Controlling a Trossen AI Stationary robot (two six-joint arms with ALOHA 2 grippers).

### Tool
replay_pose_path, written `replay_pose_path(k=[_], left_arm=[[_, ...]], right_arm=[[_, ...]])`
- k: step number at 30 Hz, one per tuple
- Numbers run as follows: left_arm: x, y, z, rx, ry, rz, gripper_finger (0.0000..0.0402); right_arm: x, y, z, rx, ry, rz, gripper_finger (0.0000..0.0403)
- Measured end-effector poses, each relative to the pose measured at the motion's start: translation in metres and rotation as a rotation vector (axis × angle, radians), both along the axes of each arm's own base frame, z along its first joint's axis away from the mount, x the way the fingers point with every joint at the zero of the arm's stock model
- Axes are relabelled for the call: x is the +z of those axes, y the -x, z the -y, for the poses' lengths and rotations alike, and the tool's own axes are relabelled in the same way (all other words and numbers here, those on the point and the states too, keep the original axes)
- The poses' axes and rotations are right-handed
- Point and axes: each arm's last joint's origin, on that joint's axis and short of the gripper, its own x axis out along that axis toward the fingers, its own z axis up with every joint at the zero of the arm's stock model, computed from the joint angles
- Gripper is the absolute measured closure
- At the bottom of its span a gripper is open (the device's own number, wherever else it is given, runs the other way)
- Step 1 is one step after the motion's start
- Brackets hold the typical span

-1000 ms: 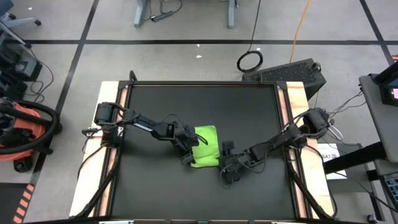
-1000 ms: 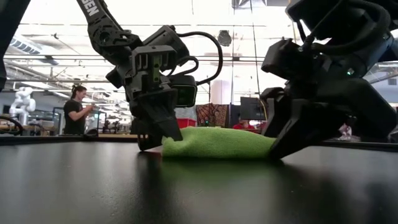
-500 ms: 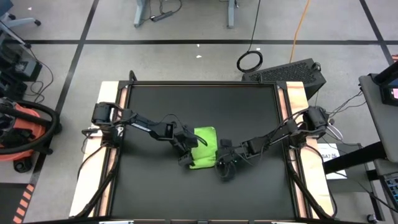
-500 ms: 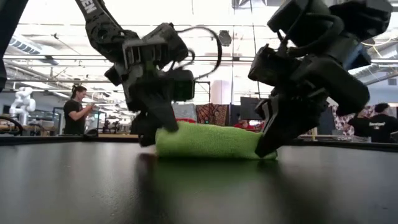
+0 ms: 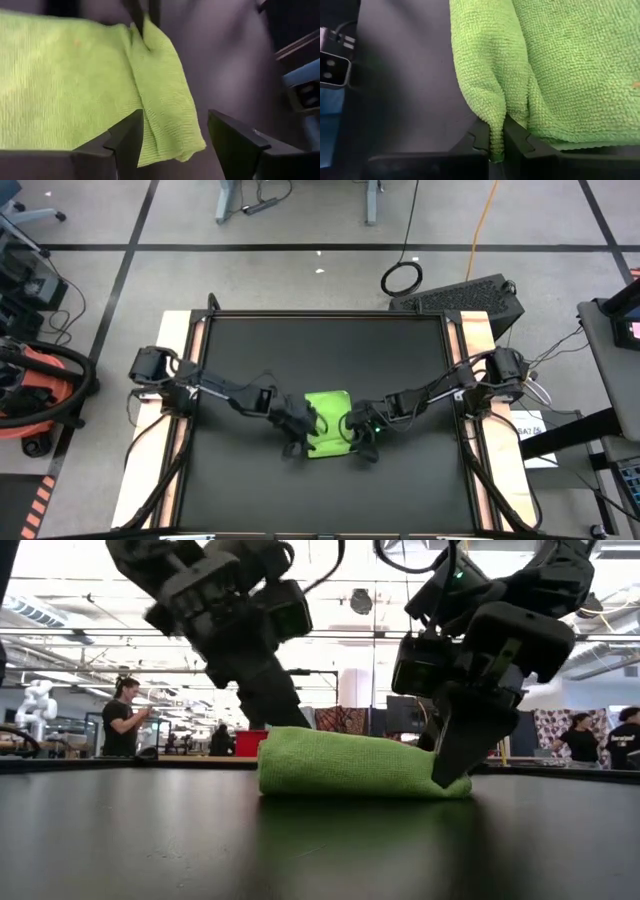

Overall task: Roll towel
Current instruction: Roll the green towel

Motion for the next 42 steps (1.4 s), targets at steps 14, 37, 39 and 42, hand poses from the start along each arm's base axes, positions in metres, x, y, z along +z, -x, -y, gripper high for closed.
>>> replay_pose_path(k=[14, 37, 39, 42], left_arm=[[0.000, 0.023, 0.077, 0.055, -0.539, 0.134, 0.0179], [-0.009, 0.030, 0.099, 0.045, -0.768, 0.190, 0.0178], [-0.008, 0.030, 0.101, 0.003, -0.767, 0.206, 0.0178], [-0.012, 0.028, 0.103, -0.053, -0.760, 0.213, 0.0178]], right_arm=[[0.000, -0.001, 0.014, -0.041, -0.107, -0.045, 0.0395], [0.001, -0.002, 0.020, -0.065, -0.148, -0.057, 0.0395], [0.001, -0.002, 0.020, -0.068, -0.151, -0.058, 0.0395], [0.001, -0.002, 0.020, -0.074, -0.156, -0.062, 0.0395]])
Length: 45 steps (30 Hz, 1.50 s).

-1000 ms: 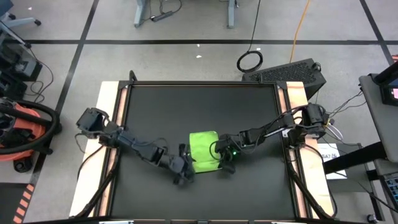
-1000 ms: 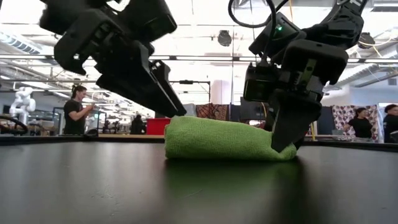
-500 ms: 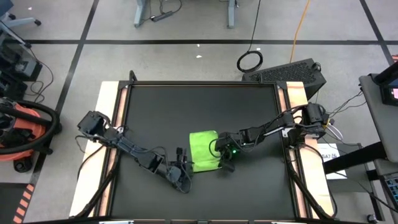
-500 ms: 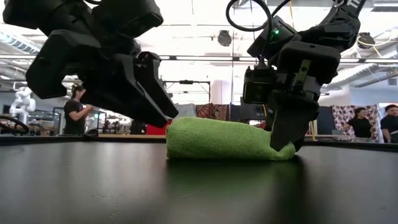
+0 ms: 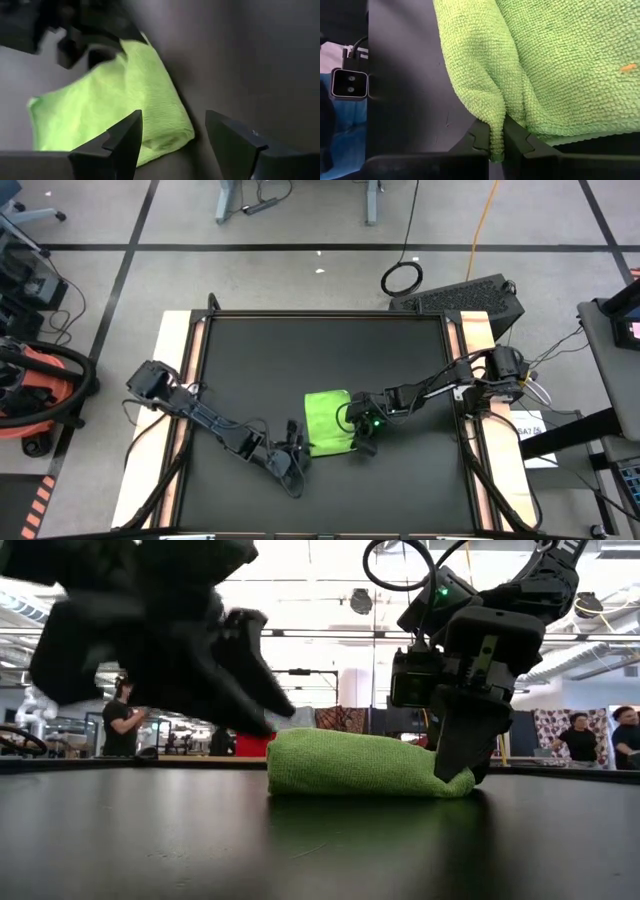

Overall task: Roll towel
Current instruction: Roll the green towel

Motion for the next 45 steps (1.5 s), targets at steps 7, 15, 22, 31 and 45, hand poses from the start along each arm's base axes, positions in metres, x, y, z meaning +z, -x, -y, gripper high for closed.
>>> replay_pose_path(k=[7, 15, 22, 31, 45], left_arm=[[-0.023, -0.004, 0.000, -0.018, -0.065, -0.045, 0.0178], [-0.026, -0.016, -0.010, 0.076, -0.069, -0.039, 0.0188], [-0.025, -0.022, -0.018, 0.146, 0.105, -0.051, 0.0321], [-0.026, -0.025, -0.025, 0.147, 0.299, -0.107, 0.0386], [-0.025, -0.037, -0.058, 0.184, 0.639, -0.223, 0.0389]], right_arm=[[0.000, 0.000, 0.000, -0.008, -0.007, -0.004, 0.0394], [0.000, 0.000, 0.000, -0.021, -0.017, -0.013, 0.0394], [0.000, 0.000, 0.000, -0.029, -0.026, -0.020, 0.0394], [0.008, 0.000, -0.003, 0.016, 0.034, 0.053, 0.0297], [0.064, 0.019, -0.016, 0.048, 0.313, 0.264, 0.0143]])
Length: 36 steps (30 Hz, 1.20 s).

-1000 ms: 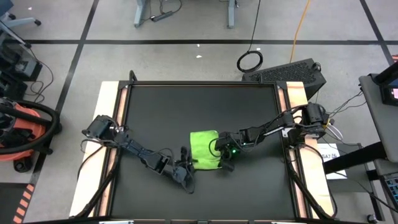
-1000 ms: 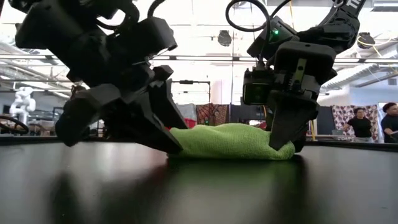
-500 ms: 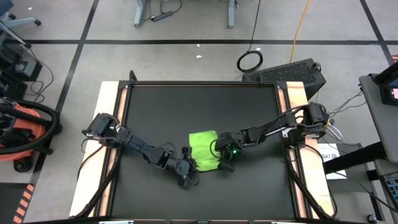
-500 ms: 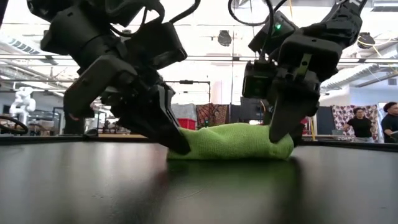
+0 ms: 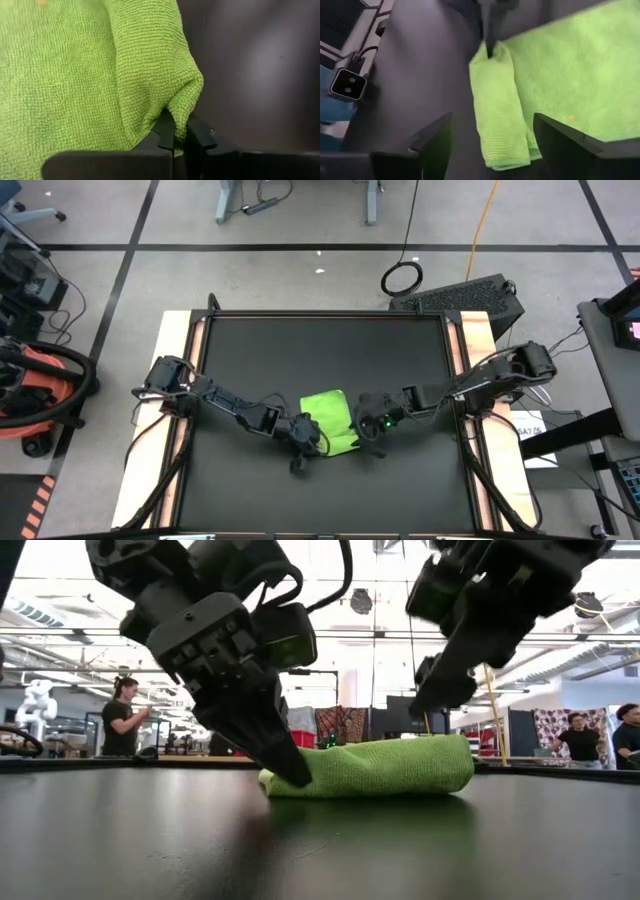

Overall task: Roll towel
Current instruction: Roll the green towel

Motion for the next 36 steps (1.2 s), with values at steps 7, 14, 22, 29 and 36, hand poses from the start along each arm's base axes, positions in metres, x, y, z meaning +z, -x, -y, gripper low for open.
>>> replay_pose_path(k=[7, 14, 22, 29, 36], left_arm=[[0.000, -0.003, -0.015, 0.000, 0.095, -0.029, 0.0389], [0.000, -0.005, -0.026, 0.018, 0.177, -0.058, 0.0389], [0.000, -0.006, -0.036, 0.033, 0.261, -0.093, 0.0389], [-0.001, -0.006, -0.040, 0.040, 0.313, -0.117, 0.0389], [-0.007, 0.000, -0.047, 0.063, 0.374, -0.155, 0.0389]], right_arm=[[0.004, 0.014, -0.025, 0.048, 0.141, -0.005, 0.0156], [0.003, 0.022, -0.049, 0.066, 0.266, 0.031, 0.0156], [-0.008, 0.022, -0.058, 0.110, 0.442, 0.051, 0.0156], [-0.023, 0.019, -0.059, 0.097, 0.544, 0.014, 0.0156], [-0.018, 0.015, -0.062, 0.105, 0.591, 0.095, 0.0156]])
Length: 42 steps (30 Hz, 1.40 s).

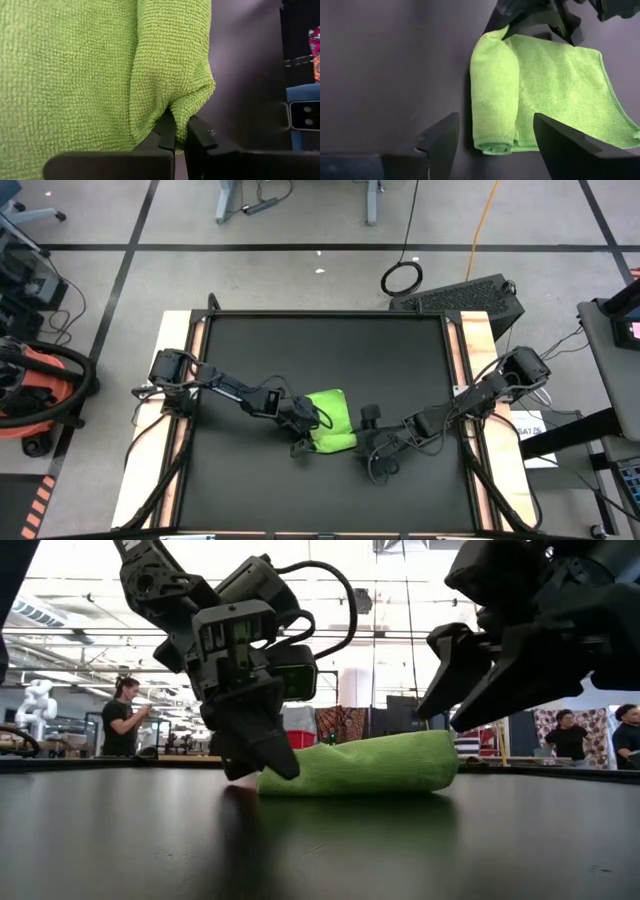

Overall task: Roll towel
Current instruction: Roll the green towel

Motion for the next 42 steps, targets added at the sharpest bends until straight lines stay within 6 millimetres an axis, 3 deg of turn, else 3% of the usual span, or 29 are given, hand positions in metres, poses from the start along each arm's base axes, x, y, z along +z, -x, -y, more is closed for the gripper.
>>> replay_pose_path(k=[14, 20, 29, 36, 42], left_arm=[[-0.001, 0.001, -0.016, 0.012, 0.078, -0.021, 0.0389], [-0.001, 0.001, -0.018, 0.004, 0.095, -0.021, 0.0389], [-0.001, 0.002, -0.018, -0.011, 0.111, -0.024, 0.0389], [-0.001, 0.002, -0.018, -0.020, 0.121, -0.021, 0.0389], [0.000, 0.001, -0.017, -0.033, 0.132, -0.002, 0.0389]], right_arm=[[-0.006, 0.003, -0.010, 0.121, 0.065, -0.024, 0.0196], [-0.018, -0.004, -0.011, 0.125, 0.090, -0.022, 0.0186], [-0.020, -0.011, -0.002, 0.095, 0.158, 0.005, 0.0178], [-0.035, -0.018, 0.010, 0.110, 0.124, -0.057, 0.0208], [-0.046, -0.025, 0.014, 0.082, 0.072, -0.048, 0.0257]])
